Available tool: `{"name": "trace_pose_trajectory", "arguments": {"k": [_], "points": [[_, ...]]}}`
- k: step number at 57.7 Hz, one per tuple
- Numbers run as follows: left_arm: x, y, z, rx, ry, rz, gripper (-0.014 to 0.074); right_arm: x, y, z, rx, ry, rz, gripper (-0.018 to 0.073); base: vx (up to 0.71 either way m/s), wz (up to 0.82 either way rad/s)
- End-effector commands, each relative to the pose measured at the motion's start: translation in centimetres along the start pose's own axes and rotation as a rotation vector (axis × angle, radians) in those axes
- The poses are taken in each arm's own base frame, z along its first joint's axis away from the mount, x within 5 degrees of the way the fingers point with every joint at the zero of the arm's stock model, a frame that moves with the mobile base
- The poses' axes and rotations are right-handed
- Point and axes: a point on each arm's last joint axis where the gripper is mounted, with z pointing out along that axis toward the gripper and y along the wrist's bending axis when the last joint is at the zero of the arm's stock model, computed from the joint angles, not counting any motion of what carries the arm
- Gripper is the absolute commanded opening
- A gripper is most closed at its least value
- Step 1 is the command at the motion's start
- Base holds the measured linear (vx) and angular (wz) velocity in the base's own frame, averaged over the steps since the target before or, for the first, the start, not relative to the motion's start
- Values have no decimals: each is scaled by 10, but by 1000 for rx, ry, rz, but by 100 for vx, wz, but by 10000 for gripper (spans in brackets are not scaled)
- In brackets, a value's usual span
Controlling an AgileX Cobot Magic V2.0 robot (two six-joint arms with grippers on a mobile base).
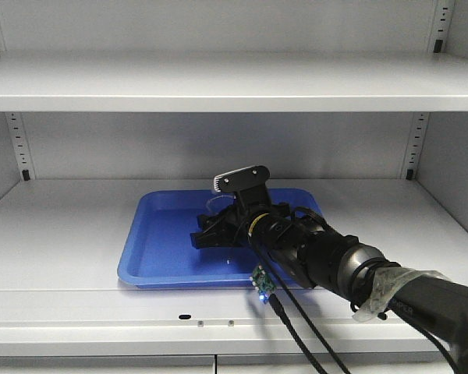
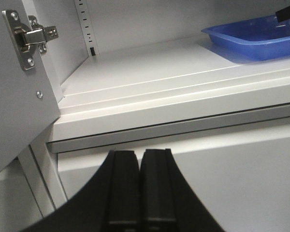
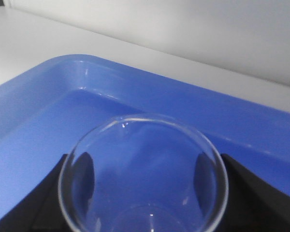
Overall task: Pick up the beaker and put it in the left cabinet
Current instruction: 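Lower the beaker onto the blue tray with the right gripper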
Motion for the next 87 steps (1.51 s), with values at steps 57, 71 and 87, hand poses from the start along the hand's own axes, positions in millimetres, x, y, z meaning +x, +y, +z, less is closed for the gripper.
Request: {"name": "trace_pose_trajectory", "arguments": {"k": [57, 71, 87], "points": [[-14, 2, -2, -10, -110, -7, -6, -78, 27, -52, -36, -138, 70, 599, 0, 0], [-14, 2, -2, -10, -110, -7, -6, -74, 28, -56, 0, -54, 69, 592, 0, 0], [-14, 2, -2, -10, -110, -7, -6, -88, 27, -70, 7, -74, 69, 592, 0, 0]]}}
